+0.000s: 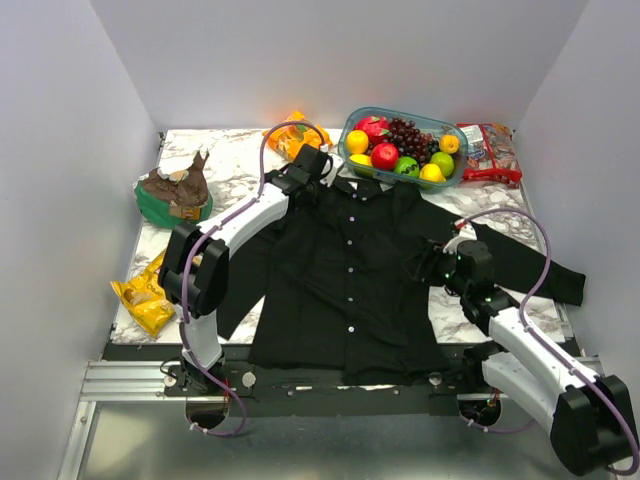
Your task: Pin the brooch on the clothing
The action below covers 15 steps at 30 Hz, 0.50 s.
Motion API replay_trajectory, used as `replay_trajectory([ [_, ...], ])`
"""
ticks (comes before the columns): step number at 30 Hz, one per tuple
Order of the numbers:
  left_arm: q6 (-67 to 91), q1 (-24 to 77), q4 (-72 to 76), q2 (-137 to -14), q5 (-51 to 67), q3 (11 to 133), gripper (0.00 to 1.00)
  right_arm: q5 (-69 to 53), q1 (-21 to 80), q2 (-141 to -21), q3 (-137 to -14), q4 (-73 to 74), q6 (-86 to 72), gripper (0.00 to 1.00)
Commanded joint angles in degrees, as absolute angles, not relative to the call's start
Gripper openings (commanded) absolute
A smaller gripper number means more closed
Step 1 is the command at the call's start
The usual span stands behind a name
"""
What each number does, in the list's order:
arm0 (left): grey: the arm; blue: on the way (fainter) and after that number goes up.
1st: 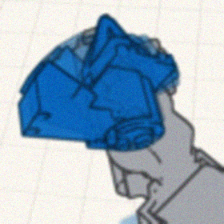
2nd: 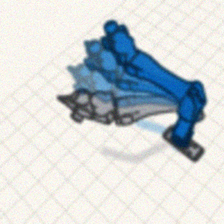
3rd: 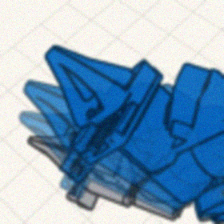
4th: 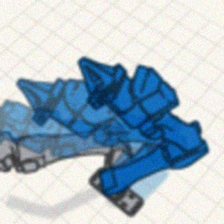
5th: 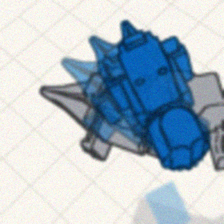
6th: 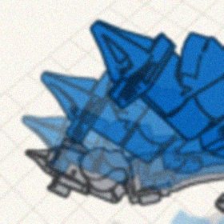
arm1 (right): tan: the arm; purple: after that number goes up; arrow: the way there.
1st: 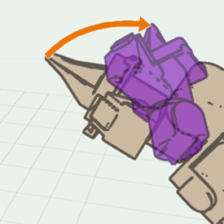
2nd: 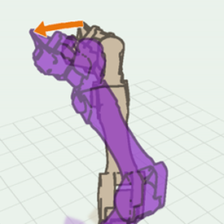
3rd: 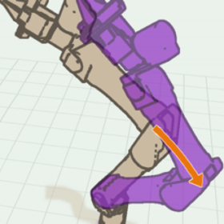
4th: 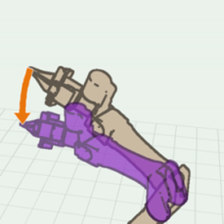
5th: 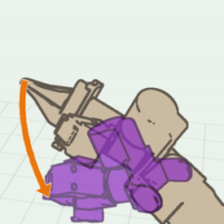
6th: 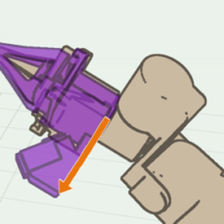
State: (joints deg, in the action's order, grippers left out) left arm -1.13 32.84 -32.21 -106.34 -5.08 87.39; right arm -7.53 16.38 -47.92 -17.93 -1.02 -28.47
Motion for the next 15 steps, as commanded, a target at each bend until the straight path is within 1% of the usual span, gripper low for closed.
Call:
replay_trajectory([
  [1, 2.6, 30.6, -29.3, -102.0, 8.1, 84.8, 0.00, -12.8, 16.2, -51.6, -21.8, -8.6, -26.8, 0.65],
  [3, 3.0, 29.9, -28.1, -101.4, 11.1, 83.9, 0.00, -16.0, 16.3, -55.5, -22.9, -11.8, -25.6, 0.65],
  [4, 2.9, 29.2, -27.6, -101.1, 14.1, 82.9, 0.00, -20.1, 16.5, -56.9, -24.1, -15.5, -25.4, 0.65],
  [7, 2.6, 27.8, -27.4, -101.8, 20.7, 82.4, 0.00, -24.9, 17.3, -64.0, -26.4, -22.2, -24.1, 0.65],
  [12, 2.2, 26.3, -28.2, -103.8, 27.9, 82.2, 0.00, -33.5, 18.5, -77.0, -34.7, -26.6, -20.7, 0.65],
  [15, 1.5, 25.4, -28.1, -105.5, 32.4, 82.0, 0.00, -38.1, 19.3, -82.0, -38.7, -30.7, -20.3, 0.65],
])
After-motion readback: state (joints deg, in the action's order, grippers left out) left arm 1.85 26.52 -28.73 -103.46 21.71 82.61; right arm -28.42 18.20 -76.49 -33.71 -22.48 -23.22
